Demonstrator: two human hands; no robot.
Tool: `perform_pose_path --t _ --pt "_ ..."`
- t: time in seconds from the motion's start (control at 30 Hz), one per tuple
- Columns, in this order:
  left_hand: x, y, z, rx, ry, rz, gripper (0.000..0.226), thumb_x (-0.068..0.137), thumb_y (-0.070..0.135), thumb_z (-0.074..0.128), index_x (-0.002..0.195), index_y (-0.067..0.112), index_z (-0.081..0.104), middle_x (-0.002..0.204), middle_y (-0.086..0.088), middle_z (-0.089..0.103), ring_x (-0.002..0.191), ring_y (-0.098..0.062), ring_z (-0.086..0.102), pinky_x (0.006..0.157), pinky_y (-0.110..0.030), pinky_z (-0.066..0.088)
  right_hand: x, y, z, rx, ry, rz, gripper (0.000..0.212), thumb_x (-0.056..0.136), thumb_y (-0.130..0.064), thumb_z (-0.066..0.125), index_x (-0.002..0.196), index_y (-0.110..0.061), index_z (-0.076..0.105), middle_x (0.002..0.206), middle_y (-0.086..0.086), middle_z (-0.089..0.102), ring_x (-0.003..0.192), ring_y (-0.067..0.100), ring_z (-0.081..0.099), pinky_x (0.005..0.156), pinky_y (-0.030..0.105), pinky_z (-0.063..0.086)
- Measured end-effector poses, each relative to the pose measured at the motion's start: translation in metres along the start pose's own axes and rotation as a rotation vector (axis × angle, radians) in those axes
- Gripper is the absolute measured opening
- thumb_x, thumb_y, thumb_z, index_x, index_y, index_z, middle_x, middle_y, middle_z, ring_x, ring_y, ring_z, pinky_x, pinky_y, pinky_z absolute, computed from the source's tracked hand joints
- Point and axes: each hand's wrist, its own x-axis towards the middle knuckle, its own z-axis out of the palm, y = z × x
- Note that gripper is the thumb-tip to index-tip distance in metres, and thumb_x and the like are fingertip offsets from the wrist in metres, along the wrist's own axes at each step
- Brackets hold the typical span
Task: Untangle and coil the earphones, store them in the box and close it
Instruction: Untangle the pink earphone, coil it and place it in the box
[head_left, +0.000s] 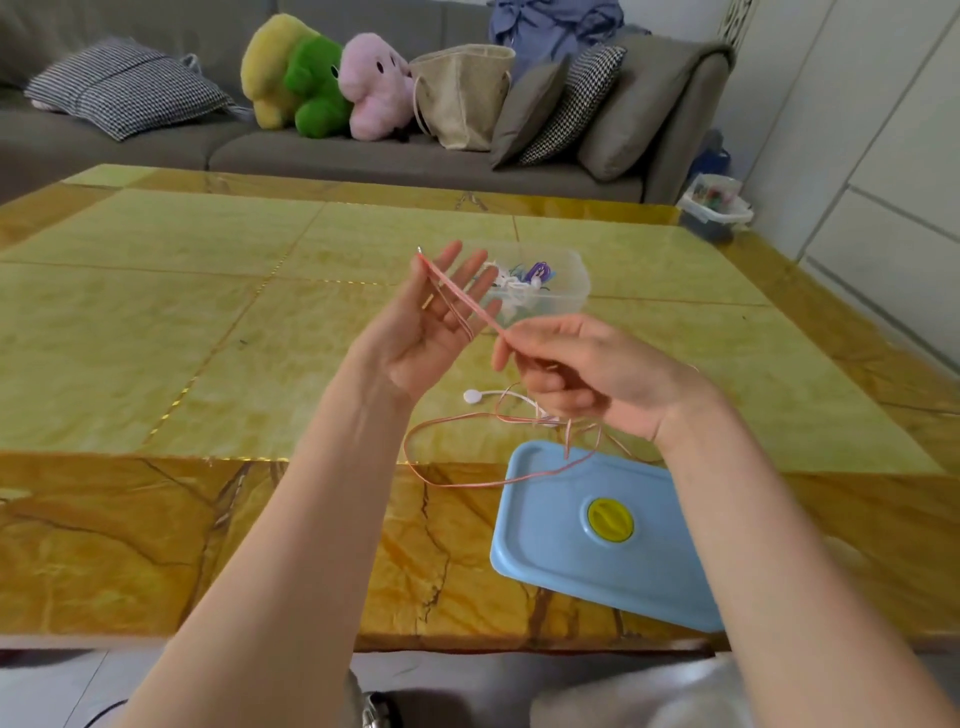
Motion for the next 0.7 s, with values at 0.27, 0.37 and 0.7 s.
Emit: perform_pose_path --t 0.27,0.37,0.7 --pt "-0.013 -0.007 0.023 0.25 -0.22 -0.122 0.039 0.1 0.031 0.029 0.102 0.01 0.062 0.09 -0.007 0.073 0.076 -0.01 0.071 0.069 -0.023 0.058 0.008 0.027 -0.009 -0.123 0.291 0.219 0.043 0.085 -0.033 0.065 0.051 -0.024 0.042 0.043 -0.009 0.024 0.041 0.009 0.012 0.04 0.021 0.007" --pt "-0.018 -0.01 0.019 0.454 -0.321 -0.253 0.046 0.096 0.034 0.032 0.094 0.014 0.073 0.1 -0.008 0.072 0.09 -0.019 0.07 0.079 -0.031 0.057 0.005 0.029 -0.02 -0.053 0.406 0.152 0.028 0.088 -0.018 0.06 0.065 -0.018 0.044 0.041 -0.01 0.025 0.036 0.005 0.015 0.037 0.018 0.008" --pt "-0.021 -0.015 0.011 0.977 -0.118 -0.45 0.034 0.098 0.03 0.041 0.1 0.009 0.067 0.106 -0.007 0.07 0.1 -0.026 0.065 0.091 -0.038 0.049 -0.006 0.007 -0.033 0.26 0.282 -0.043 0.023 0.092 -0.018 0.051 0.096 0.0 0.065 0.048 -0.008 0.027 0.033 0.001 0.016 0.034 0.016 0.009"
